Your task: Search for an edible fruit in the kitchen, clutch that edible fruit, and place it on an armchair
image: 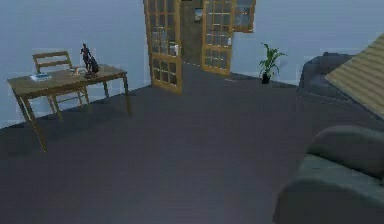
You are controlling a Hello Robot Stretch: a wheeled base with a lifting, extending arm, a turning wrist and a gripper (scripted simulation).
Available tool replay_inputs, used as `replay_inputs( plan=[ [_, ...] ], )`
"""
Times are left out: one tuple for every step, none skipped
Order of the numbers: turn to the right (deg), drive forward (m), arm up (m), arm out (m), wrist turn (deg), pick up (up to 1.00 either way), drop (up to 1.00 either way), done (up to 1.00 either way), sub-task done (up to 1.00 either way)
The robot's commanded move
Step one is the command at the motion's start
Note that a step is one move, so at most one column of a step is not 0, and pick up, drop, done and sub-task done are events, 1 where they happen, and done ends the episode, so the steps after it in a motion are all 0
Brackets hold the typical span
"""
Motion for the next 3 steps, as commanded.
replay_inputs(
  plan=[
    [0.0,1.0,0.0,0.0,0.0,0.0,0.0,0.0,0.0],
    [0.0,1.0,0.0,0.0,0.0,0.0,0.0,0.0,0.0],
    [0.0,1.0,0.0,0.0,0.0,0.0,0.0,0.0,0.0]
  ],
)
